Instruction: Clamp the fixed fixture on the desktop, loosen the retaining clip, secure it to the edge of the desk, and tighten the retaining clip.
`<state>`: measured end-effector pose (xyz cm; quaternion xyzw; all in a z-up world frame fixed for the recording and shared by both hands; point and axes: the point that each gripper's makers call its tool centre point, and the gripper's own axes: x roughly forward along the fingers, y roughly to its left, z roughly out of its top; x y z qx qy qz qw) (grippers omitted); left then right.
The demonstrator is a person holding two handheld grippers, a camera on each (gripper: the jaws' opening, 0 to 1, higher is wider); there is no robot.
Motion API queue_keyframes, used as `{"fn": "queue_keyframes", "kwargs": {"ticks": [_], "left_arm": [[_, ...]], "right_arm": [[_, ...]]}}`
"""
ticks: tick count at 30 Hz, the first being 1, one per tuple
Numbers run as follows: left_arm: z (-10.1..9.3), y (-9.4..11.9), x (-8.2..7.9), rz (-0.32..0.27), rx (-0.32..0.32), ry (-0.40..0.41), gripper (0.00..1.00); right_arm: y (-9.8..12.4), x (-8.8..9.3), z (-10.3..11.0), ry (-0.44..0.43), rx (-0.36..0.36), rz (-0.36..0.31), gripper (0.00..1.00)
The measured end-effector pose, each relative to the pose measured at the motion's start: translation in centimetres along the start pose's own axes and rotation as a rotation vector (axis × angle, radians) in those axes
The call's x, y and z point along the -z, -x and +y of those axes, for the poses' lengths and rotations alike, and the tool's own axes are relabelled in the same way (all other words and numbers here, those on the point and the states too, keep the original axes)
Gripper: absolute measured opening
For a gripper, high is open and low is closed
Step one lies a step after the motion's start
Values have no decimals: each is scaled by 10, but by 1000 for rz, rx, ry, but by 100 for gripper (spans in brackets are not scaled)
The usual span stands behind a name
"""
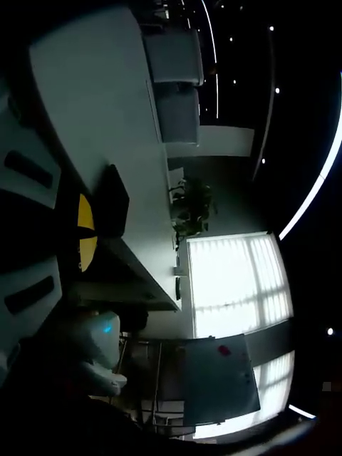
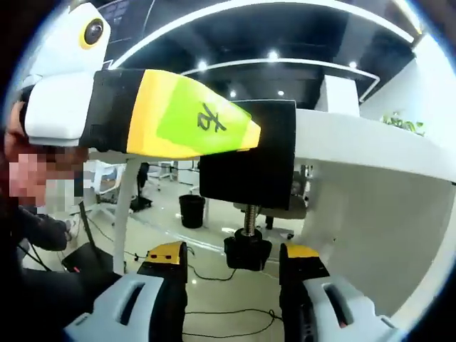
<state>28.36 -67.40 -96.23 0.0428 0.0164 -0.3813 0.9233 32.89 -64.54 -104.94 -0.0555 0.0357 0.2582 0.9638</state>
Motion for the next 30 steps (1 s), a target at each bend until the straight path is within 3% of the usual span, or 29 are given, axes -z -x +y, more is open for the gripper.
{"fn": "queue_keyframes", "kwargs": {"ticks": [4, 7, 20, 25, 30], "left_arm": [[1, 0, 0, -3, 2, -1, 1], [1, 1, -1, -5, -1, 1, 1], [2, 1, -1, -5, -7, 0, 1], [2, 0, -1, -7, -11, 0, 1], [2, 0, -2, -10, -13, 3, 1]], "right_arm": [[-2, 3, -4, 4, 30, 8, 45], [-2, 2, -9, -10, 46, 4, 34], [-3, 5, -13, -12, 57, 2, 24], [-3, 4, -13, 62, -23, 0, 23], [-2, 3, -13, 100, -186, -3, 23]]}}
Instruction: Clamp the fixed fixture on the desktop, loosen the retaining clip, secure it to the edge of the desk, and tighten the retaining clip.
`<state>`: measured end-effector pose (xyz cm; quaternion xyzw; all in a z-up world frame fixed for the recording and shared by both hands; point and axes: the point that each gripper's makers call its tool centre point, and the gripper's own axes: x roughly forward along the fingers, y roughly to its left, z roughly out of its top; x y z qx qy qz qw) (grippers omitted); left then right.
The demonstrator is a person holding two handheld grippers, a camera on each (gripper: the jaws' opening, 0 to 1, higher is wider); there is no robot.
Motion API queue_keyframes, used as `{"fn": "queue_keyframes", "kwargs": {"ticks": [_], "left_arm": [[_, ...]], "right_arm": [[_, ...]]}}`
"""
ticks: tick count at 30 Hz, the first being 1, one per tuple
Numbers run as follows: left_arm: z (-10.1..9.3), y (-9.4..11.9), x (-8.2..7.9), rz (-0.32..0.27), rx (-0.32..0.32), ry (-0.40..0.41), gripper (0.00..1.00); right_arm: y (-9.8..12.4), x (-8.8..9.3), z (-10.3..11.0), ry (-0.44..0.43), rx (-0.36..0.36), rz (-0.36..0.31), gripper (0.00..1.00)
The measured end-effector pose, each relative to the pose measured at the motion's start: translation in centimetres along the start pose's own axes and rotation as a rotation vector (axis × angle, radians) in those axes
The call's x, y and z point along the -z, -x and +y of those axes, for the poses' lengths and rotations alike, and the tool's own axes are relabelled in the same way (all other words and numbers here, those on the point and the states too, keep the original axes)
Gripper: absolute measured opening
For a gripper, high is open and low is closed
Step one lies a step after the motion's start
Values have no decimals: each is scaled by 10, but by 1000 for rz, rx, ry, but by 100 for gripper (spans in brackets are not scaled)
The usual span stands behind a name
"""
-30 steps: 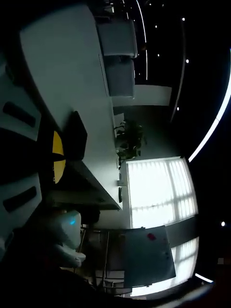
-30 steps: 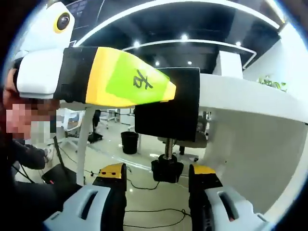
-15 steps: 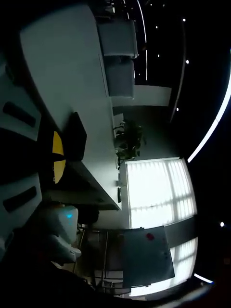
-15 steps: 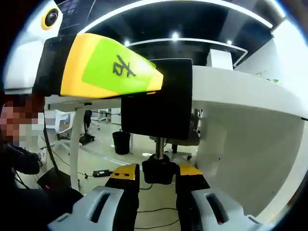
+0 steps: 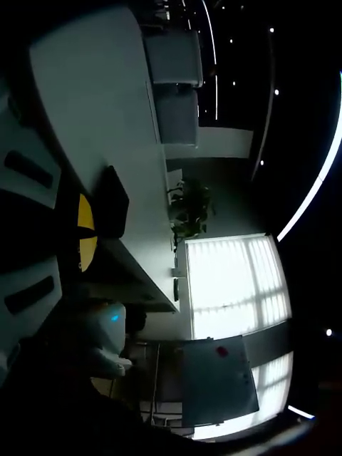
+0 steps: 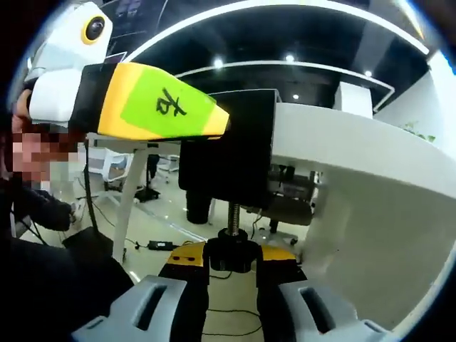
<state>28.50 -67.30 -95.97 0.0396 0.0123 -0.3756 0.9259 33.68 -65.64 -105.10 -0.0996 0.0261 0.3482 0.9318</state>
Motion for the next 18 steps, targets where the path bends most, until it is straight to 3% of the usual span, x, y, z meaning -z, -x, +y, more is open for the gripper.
{"fn": "queue_keyframes", "kwargs": {"ticks": [2, 11, 18], "left_arm": [[0, 0, 0, 1, -1, 5, 1], [-1, 0, 1, 15, -8, -8, 1], [-2, 0, 2, 24, -15, -19, 1]], "right_arm": [[0, 0, 3, -25, -79, -10, 23], [-3, -3, 15, 54, -376, -44, 23], [-2, -4, 18, 78, -469, -59, 23]]}}
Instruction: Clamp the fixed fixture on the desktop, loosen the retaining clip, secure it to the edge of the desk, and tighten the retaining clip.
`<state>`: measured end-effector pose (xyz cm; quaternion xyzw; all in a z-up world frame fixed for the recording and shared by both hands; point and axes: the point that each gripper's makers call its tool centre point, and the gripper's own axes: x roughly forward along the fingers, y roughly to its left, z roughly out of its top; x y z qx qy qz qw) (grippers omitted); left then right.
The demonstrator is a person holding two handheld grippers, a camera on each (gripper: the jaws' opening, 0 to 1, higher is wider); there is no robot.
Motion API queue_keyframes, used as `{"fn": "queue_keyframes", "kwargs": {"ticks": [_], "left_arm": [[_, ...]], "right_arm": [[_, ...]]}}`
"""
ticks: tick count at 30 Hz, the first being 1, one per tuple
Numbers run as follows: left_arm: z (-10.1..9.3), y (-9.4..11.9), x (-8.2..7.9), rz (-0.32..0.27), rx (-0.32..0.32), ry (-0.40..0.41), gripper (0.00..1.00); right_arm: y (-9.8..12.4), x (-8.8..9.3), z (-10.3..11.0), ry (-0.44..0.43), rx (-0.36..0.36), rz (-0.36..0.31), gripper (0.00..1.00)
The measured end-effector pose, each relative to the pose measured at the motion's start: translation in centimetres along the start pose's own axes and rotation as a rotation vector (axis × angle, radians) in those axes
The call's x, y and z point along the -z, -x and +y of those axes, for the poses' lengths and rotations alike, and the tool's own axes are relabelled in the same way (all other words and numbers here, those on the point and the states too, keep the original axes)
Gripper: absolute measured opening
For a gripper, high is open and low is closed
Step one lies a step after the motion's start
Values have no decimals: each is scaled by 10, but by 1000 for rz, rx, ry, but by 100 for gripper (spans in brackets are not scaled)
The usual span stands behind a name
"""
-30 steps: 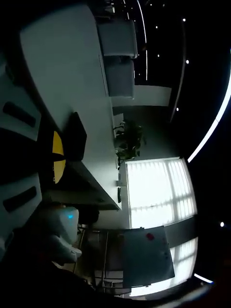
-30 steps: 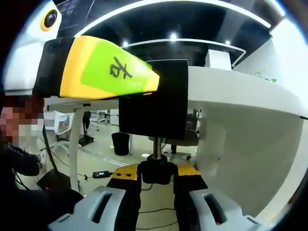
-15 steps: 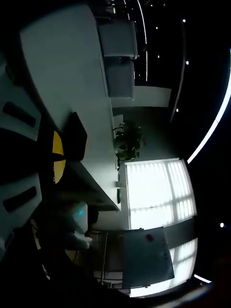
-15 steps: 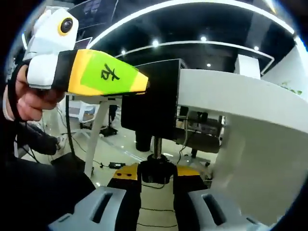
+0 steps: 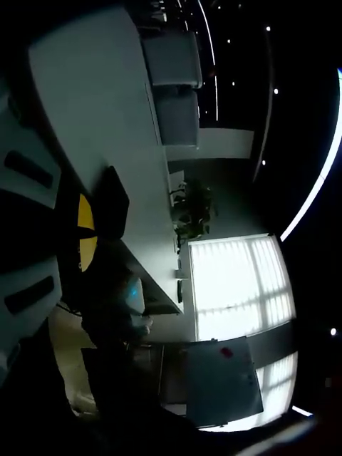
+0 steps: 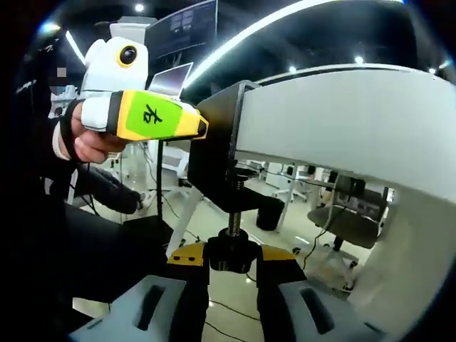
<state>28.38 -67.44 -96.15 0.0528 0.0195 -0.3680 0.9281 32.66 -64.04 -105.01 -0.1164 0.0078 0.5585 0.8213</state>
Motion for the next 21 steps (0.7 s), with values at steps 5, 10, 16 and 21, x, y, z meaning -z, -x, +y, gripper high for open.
{"fn": "queue_keyframes", "kwargs": {"ticks": [5, 10, 16, 21], "left_arm": [[0, 0, 0, 4, -2, -3, 1], [2, 0, 1, 0, -7, -1, 1], [3, 0, 1, -3, -8, 6, 1], [3, 0, 1, -6, -5, 9, 1]], "right_arm": [[-2, 0, 0, 3, 2, -16, 24], [1, -1, -4, -76, 166, -28, 31], [9, 0, -3, -175, 436, -38, 44], [12, 1, -6, -132, 643, 16, 44]]}}
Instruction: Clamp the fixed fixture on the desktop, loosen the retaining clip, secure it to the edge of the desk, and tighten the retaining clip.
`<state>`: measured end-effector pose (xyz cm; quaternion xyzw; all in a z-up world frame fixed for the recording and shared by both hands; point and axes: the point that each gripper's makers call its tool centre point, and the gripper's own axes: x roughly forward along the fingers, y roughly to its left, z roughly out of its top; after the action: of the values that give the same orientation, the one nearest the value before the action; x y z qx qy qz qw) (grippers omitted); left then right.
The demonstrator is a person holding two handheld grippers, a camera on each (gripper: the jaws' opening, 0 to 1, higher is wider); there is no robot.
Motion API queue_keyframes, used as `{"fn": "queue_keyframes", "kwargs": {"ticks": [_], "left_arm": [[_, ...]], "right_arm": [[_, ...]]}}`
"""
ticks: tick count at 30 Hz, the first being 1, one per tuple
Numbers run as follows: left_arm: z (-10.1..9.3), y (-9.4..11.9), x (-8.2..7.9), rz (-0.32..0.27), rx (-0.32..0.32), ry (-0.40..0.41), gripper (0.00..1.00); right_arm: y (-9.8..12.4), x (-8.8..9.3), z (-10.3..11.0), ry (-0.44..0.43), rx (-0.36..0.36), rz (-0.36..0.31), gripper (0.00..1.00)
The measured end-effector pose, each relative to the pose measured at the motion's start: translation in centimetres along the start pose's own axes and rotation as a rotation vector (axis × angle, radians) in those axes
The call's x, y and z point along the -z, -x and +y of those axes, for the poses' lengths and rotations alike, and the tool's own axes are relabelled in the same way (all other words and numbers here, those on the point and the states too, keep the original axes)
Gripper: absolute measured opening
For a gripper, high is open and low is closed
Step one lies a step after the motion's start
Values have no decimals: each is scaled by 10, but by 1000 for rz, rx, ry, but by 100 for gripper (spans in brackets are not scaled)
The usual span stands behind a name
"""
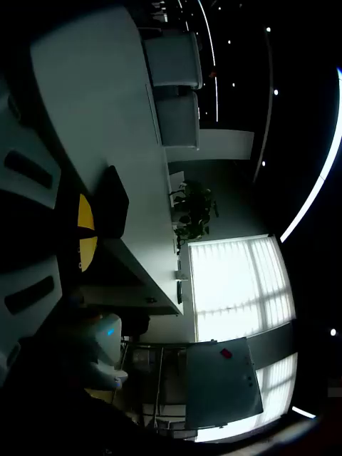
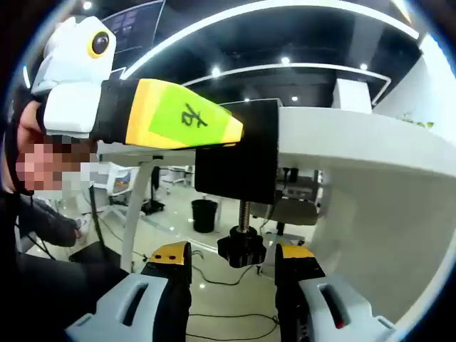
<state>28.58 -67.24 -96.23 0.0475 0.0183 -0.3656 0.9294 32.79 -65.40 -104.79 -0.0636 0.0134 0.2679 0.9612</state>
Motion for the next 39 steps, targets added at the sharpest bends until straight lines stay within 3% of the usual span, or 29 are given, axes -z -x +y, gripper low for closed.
{"fn": "queue_keyframes", "kwargs": {"ticks": [3, 10, 12, 13, 21, 23, 28, 30, 33, 35, 39], "left_arm": [[0, 0, 0, -5, 3, 12, 1], [0, 0, -1, 3, 19, 14, 1], [-1, 0, -1, 5, 21, 9, 1], [-1, 0, -1, 4, 21, 10, 1], [1, -1, 1, -2, 11, 27, 1], [1, -1, 2, -1, 8, 29, 1], [2, -3, 3, -1, 12, 33, 1], [2, -3, 3, -3, 15, 35, 1], [2, -3, 2, -4, 18, 35, 1], [2, -3, 2, -4, 20, 34, 1], [1, -3, 2, -6, 21, 39, 1]], "right_arm": [[-3, 4, -6, -39, 104, 18, 44], [-11, 4, -5, -1, 93, 32, 44], [-12, 3, -8, -2, 100, 35, 38], [-11, 3, -7, -13, 96, 37, 28], [-9, -3, -7, 1, 94, 34, 26], [-9, -2, -1, -41, 40, 50, 25], [-9, -3, 1, 19, -83, 27, 25], [-10, -3, 4, 31, -159, 16, 25], [-7, -4, 11, -7, -373, -4, 25], [-6, -4, 12, 55, -447, -35, 25], [-6, -3, 17, 102, -568, -10, 25]]}}
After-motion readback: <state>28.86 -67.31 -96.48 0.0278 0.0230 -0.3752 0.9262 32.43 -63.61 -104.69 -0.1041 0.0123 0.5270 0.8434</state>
